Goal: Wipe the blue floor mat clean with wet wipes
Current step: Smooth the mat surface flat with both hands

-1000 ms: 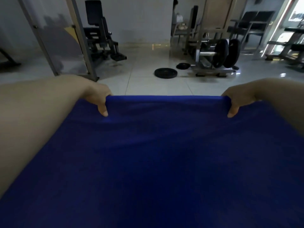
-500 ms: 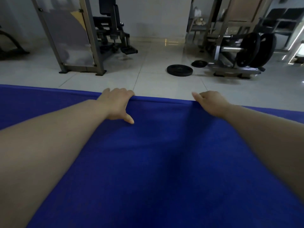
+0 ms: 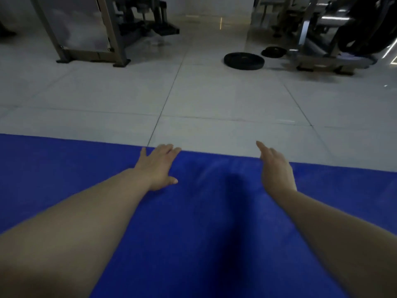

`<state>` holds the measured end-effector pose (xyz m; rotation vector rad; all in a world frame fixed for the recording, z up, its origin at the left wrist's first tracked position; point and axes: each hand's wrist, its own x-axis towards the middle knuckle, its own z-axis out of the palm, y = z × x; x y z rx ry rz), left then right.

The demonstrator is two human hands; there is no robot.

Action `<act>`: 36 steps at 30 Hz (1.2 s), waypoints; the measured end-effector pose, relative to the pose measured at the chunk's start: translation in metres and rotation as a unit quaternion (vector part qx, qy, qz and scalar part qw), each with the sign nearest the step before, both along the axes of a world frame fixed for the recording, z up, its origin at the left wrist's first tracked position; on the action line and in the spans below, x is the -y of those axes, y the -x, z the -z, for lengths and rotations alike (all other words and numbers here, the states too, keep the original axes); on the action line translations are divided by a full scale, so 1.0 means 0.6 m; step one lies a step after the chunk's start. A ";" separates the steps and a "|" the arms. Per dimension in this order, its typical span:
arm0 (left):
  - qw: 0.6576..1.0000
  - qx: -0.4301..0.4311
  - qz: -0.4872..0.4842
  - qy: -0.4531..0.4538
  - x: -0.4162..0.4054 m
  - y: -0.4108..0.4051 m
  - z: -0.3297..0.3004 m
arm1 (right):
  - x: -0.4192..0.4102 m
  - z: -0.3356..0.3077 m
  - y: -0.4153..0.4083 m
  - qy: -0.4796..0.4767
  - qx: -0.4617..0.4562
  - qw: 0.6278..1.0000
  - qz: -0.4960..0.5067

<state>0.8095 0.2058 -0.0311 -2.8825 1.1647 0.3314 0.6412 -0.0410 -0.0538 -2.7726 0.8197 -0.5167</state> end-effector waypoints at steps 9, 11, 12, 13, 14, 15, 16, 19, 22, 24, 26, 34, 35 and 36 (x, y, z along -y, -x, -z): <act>0.994 -0.007 -0.107 -0.028 -0.100 0.069 0.298 | -0.074 0.265 0.084 -0.055 -0.185 0.980 0.041; 0.995 0.001 -0.094 -0.012 -0.097 0.058 0.304 | -0.075 0.264 0.090 -0.082 -0.147 0.984 0.048; 0.996 0.003 -0.088 -0.008 -0.096 0.053 0.304 | -0.077 0.262 0.094 -0.096 -0.128 0.985 0.059; 0.997 0.004 -0.083 -0.007 -0.096 0.047 0.302 | -0.082 0.259 0.096 -0.107 -0.120 0.985 0.067; 0.997 0.006 -0.080 -0.008 -0.096 0.044 0.301 | -0.087 0.258 0.099 -0.110 -0.123 0.984 0.070; 0.997 0.008 -0.078 -0.007 -0.095 0.041 0.302 | -0.089 0.260 0.098 -0.107 -0.129 0.983 0.069; 0.997 0.010 -0.079 -0.006 -0.096 0.040 0.304 | -0.089 0.261 0.096 -0.103 -0.136 0.983 0.064; 0.996 0.016 -0.087 0.002 -0.091 0.042 0.308 | -0.076 0.258 0.088 -0.092 -0.155 0.982 0.049; 0.995 0.014 -0.102 0.001 -0.094 0.052 0.306 | -0.077 0.254 0.090 -0.094 -0.170 0.980 0.041; 0.995 0.006 -0.104 -0.004 -0.096 0.062 0.303 | -0.077 0.251 0.097 -0.092 -0.175 0.979 0.038; 0.994 -0.001 -0.109 0.000 -0.099 0.070 0.300 | -0.082 0.254 0.103 -0.089 -0.172 0.980 0.037; 0.994 -0.002 -0.111 0.013 -0.118 0.095 0.307 | -0.099 0.262 0.132 -0.093 -0.151 0.983 0.043; 0.994 -0.001 -0.111 0.011 -0.121 0.098 0.310 | -0.101 0.263 0.134 -0.093 -0.148 0.984 0.044; 0.993 0.000 -0.114 0.009 -0.123 0.100 0.311 | -0.101 0.264 0.135 -0.092 -0.146 0.984 0.041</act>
